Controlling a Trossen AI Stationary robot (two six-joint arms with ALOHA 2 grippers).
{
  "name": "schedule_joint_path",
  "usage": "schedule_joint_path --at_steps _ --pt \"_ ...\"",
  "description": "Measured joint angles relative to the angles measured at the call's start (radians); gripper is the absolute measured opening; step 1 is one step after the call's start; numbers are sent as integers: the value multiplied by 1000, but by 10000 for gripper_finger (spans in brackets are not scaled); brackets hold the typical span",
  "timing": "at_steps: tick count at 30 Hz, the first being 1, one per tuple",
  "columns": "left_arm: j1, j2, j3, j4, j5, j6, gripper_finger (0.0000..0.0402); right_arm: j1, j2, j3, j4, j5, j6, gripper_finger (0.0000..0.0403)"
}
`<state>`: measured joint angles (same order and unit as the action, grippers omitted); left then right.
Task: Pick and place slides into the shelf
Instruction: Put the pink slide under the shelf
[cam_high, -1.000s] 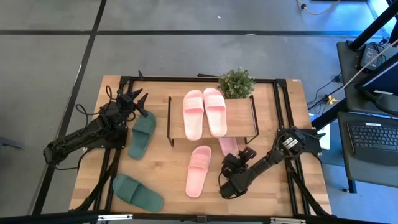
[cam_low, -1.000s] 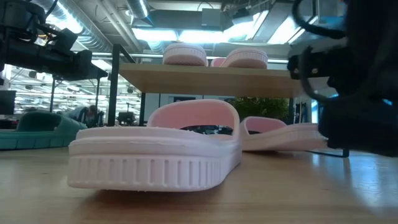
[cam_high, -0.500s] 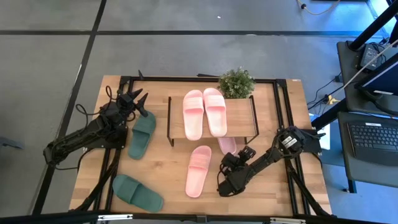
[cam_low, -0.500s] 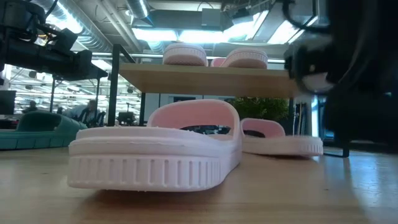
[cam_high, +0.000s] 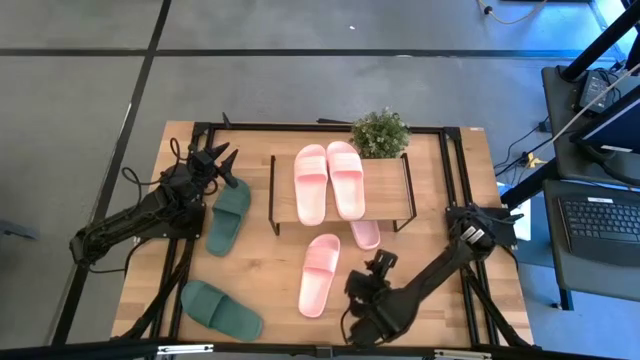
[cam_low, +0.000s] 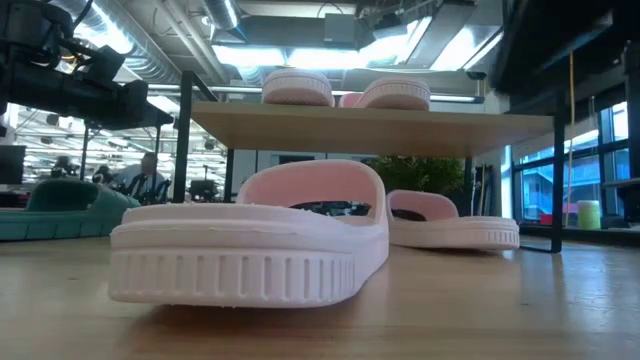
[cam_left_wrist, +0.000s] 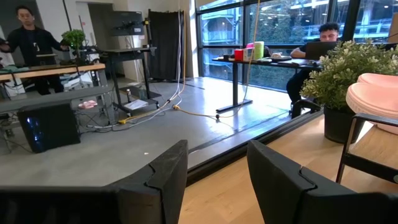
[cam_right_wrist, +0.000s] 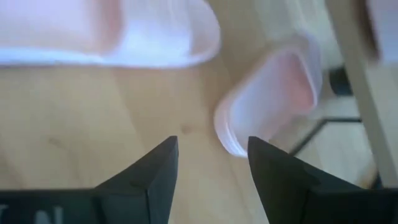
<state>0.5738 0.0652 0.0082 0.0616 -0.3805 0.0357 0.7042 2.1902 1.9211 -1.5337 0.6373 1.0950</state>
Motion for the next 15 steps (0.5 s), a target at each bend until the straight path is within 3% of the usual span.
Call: schedule_joint_path --at_steps 6,15 --pt "0 0 0 0 0 0 159 0 0 85 40 12 -57 195" --pt "0 0 0 0 0 -4 159 -1 0 94 -32 9 -104 195"
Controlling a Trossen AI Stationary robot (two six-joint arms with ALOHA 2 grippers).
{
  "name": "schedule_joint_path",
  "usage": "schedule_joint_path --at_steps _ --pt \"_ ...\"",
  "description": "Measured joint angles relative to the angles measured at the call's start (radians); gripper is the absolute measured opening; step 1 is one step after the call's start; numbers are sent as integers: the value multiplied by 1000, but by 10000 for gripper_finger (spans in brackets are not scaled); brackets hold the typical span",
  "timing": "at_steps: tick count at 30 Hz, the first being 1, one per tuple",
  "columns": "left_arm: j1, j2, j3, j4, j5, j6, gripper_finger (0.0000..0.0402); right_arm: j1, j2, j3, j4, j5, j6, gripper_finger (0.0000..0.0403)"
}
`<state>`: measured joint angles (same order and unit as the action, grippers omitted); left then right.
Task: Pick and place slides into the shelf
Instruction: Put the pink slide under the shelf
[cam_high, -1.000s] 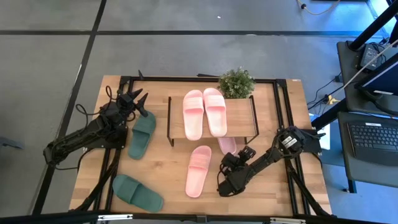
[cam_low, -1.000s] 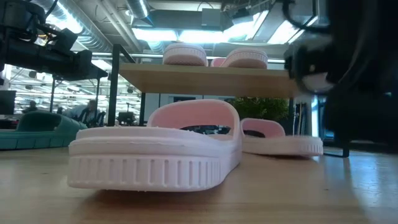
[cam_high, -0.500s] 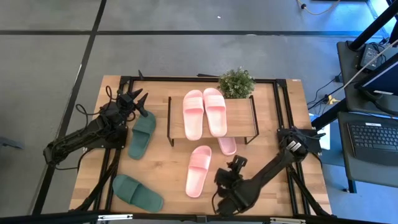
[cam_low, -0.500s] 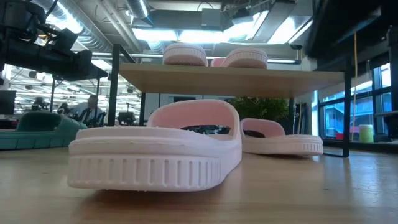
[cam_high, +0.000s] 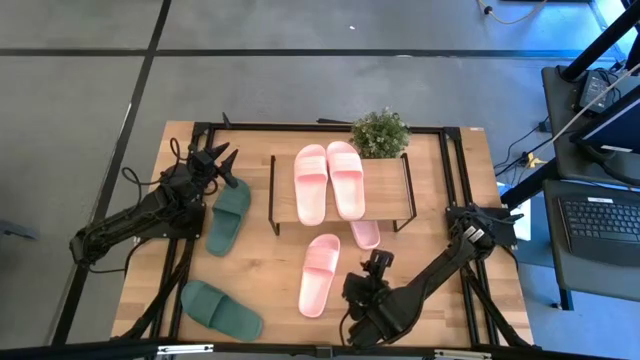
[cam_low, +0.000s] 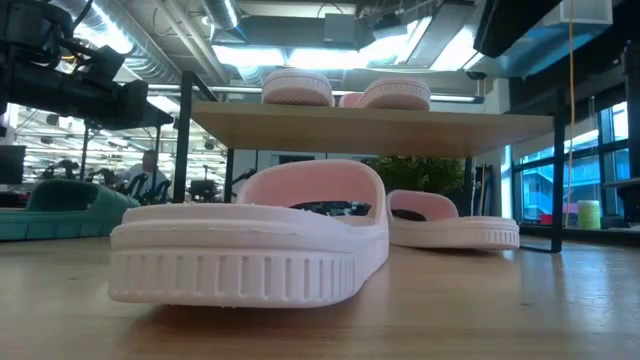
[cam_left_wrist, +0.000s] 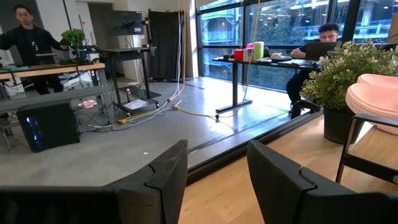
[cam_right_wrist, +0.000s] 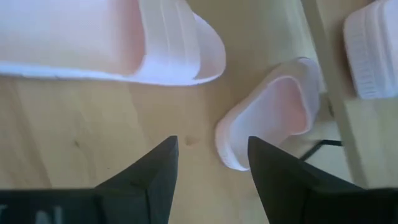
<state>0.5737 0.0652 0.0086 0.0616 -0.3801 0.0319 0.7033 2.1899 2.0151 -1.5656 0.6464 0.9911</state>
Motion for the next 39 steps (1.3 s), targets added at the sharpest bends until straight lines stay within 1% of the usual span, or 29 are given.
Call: schedule_joint_path --at_steps 2,5,11,16,20,22,24,25,35,39 --pt "0 0 0 0 0 0 159 0 0 0 -6 0 -24 195" --pt "0 0 0 0 0 0 159 0 0 0 0 0 -109 195" --pt "0 0 0 0 0 1 159 -8 0 -2 3 10 -113 195" --pt "0 0 0 0 0 5 159 -1 0 -2 16 97 -136 195" --pt "0 0 0 0 0 5 159 29 0 -3 4 152 -137 195" --pt "0 0 0 0 0 5 159 48 0 -14 3 201 -136 195" --pt "0 0 0 0 0 5 159 65 0 -41 -2 246 -125 195" --pt "0 0 0 0 0 5 159 71 0 -57 -5 251 -108 195" --pt "0 0 0 0 0 5 159 73 -4 -305 -3 198 73 179" --pt "0 0 0 0 0 5 159 71 -71 -422 115 194 76 169"
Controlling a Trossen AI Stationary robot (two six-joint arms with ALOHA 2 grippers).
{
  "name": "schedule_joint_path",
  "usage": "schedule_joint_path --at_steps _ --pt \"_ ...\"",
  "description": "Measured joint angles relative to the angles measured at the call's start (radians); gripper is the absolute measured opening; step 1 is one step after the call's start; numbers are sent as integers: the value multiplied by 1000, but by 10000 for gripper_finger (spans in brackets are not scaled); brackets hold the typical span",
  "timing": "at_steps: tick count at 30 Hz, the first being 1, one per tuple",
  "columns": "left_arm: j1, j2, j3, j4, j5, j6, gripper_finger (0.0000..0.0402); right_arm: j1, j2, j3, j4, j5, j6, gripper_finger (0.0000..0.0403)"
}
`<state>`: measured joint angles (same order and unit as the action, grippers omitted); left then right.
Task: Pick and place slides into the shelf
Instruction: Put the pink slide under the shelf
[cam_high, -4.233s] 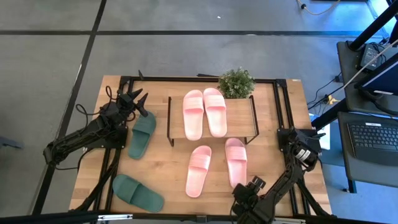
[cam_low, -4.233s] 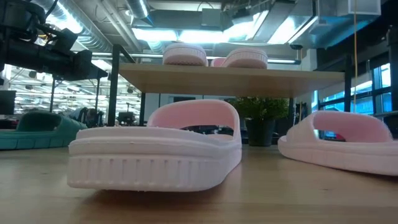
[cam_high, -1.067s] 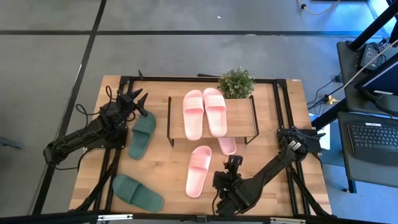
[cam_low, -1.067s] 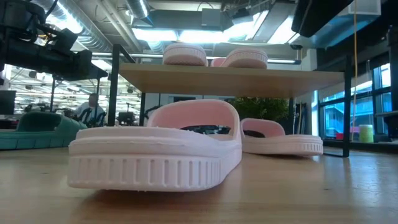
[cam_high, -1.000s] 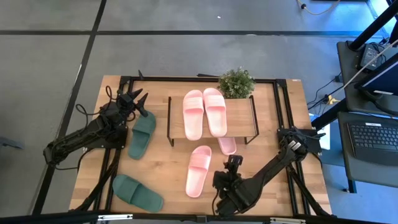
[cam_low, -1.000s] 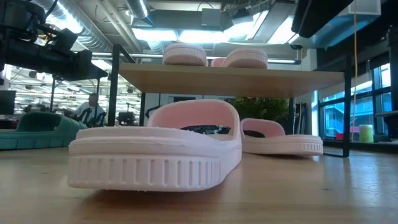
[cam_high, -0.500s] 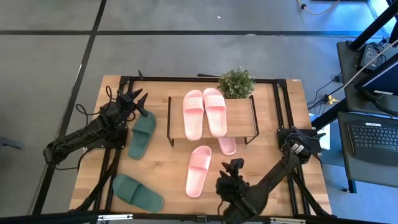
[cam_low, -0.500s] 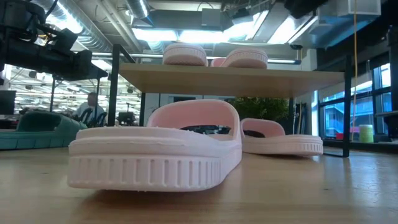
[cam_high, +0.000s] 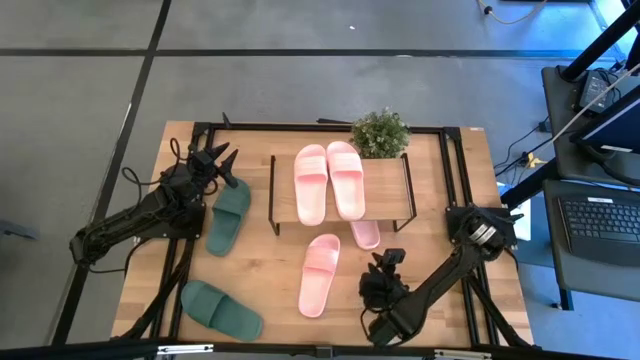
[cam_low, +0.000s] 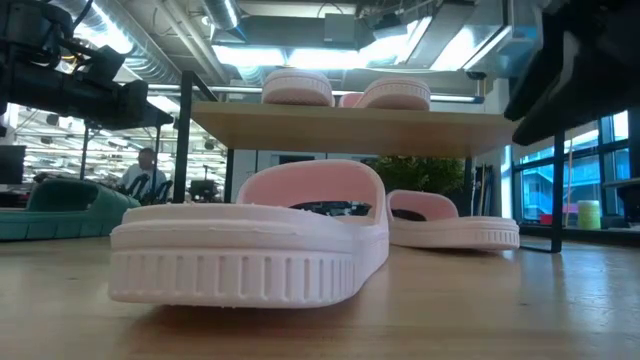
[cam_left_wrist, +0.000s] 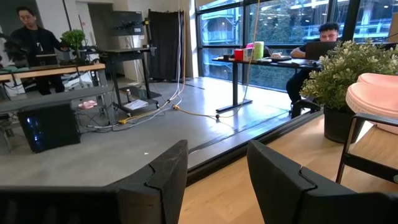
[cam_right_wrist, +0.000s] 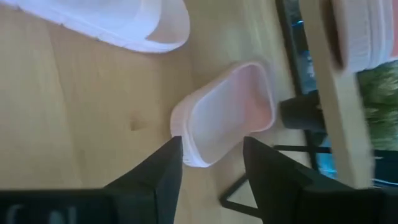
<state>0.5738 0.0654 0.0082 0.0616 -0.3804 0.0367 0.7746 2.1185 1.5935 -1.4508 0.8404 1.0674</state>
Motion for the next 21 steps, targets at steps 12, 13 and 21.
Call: schedule_joint_path --at_steps 12,13,21 --pt "0 0 0 0 0 0 159 -39 -324 -368 527 -61 -298 159" --pt "0 0 0 0 0 0 159 -46 -324 -388 565 -62 -337 159" --pt "0 0 0 0 0 0 159 -88 -320 -481 677 -130 -396 159"
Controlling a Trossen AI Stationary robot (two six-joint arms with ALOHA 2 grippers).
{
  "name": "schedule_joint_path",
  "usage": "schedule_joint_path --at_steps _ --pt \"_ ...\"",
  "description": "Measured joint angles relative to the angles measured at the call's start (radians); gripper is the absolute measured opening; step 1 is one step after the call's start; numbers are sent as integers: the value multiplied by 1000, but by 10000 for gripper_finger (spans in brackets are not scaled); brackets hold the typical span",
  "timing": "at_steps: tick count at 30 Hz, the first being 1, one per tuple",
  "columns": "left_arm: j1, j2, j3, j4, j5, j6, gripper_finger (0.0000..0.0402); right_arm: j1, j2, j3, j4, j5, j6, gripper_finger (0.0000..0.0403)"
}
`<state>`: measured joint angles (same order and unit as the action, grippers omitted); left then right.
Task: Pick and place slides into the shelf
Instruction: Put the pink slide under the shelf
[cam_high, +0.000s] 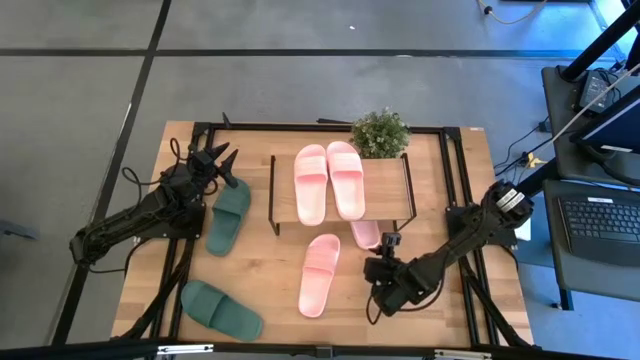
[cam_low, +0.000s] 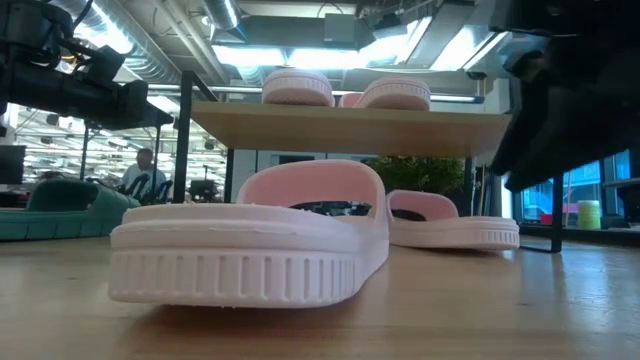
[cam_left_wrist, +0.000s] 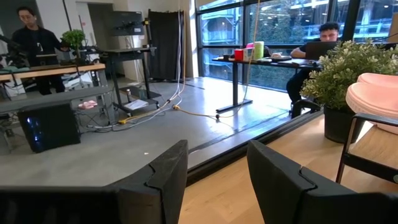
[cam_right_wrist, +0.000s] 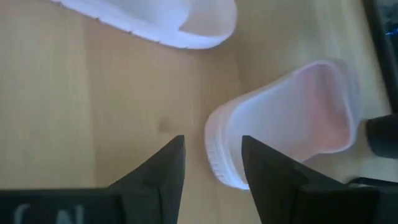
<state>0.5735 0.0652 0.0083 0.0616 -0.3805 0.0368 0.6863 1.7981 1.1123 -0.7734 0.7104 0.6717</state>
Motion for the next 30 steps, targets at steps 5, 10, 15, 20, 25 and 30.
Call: schedule_joint_path --at_steps 5,10,15,20,25,30 --pt "0 0 0 0 0 0 159 -4 0 -6 0 -8 -57 159" --pt "0 0 0 0 0 0 159 -28 3 -6 1 -9 -119 159" --pt "0 0 0 0 0 0 159 -59 29 -5 11 -27 -180 159" --pt "0 0 0 0 0 1 159 -76 72 -5 11 -58 -207 159" --pt "0 0 0 0 0 1 159 -84 91 -5 -1 -59 -206 159" --pt "0 0 0 0 0 1 159 -105 95 -5 -11 -59 -210 159"
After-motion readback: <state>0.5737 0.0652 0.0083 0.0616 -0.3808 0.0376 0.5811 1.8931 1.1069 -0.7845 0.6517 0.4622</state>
